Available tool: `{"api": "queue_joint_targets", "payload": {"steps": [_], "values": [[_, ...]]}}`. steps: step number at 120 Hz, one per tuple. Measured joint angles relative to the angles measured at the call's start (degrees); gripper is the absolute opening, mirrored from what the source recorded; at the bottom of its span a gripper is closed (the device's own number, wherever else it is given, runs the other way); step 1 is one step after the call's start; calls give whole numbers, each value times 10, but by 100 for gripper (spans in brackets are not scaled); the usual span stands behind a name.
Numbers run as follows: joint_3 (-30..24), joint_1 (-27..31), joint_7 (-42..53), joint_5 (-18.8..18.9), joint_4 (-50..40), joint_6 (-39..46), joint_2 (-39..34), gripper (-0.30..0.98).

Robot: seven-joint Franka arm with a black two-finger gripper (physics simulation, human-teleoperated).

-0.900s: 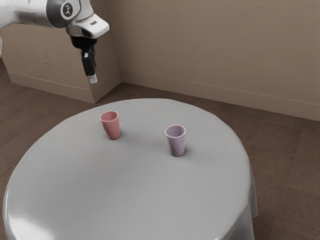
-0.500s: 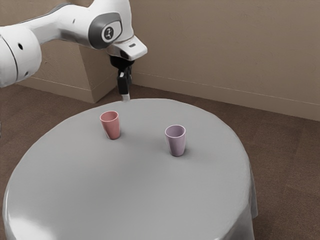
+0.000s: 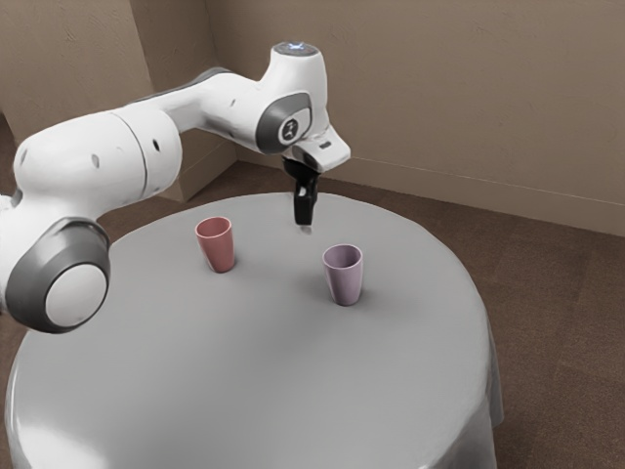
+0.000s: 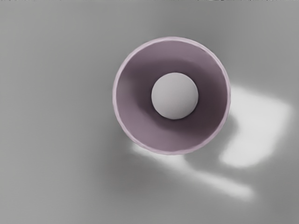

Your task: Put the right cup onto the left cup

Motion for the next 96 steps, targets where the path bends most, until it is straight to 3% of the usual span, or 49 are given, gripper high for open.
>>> {"api": "queue_joint_targets", "payload": {"steps": [64, 78, 96], "values": [[-51, 17, 22, 6, 75, 50, 95, 67], [-58, 27, 25, 4, 74, 54, 106, 55], [-64, 29, 27, 1, 75, 57, 112, 30]]}}
